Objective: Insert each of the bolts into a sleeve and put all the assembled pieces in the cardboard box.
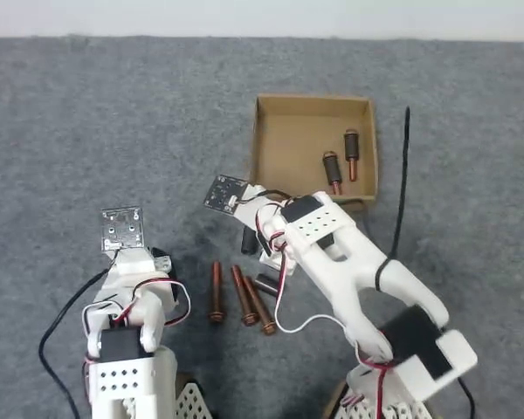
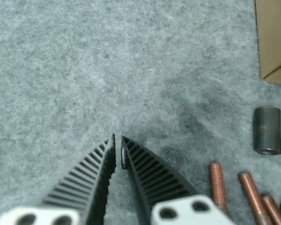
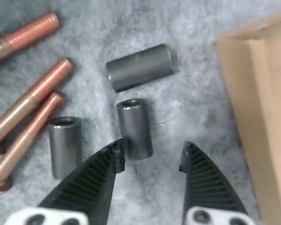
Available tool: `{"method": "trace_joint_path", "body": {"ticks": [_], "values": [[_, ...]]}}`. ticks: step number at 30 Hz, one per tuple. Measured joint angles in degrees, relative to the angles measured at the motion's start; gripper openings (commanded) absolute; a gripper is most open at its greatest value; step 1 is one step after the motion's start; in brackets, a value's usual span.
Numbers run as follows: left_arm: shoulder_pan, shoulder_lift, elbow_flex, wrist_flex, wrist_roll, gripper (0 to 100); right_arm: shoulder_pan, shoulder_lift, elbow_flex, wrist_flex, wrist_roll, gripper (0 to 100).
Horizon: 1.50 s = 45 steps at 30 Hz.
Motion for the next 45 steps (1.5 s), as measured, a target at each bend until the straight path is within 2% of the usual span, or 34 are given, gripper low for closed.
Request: {"method": "trace_joint_path", "body": {"ticks": [11, 17, 23, 34, 40, 45], "values": [[0.0, 0.0, 0.0, 0.0, 0.0, 2, 0.0, 5.8, -0.09, -3.43, 0.09, 16.5], [0.0, 0.0, 0.0, 0.0, 0.0, 2, 0.26, 5.8, -0.18, -3.96, 0.09, 6.1], [0.0, 0.0, 0.0, 0.0, 0.0, 2, 0.35, 5.8, -0.18, -5.1, 0.09, 0.9], [0.0, 0.0, 0.0, 0.0, 0.0, 2, 0.35, 5.54, -0.18, -3.96, 0.09, 0.7], [0.0, 0.0, 0.0, 0.0, 0.0, 2, 0.18, -2.29, 2.37, -1.23, -7.82, 0.8], [0.0, 0.0, 0.0, 0.0, 0.0, 2, 4.4, -10.11, 7.3, -1.23, -11.96, 0.9]]}}
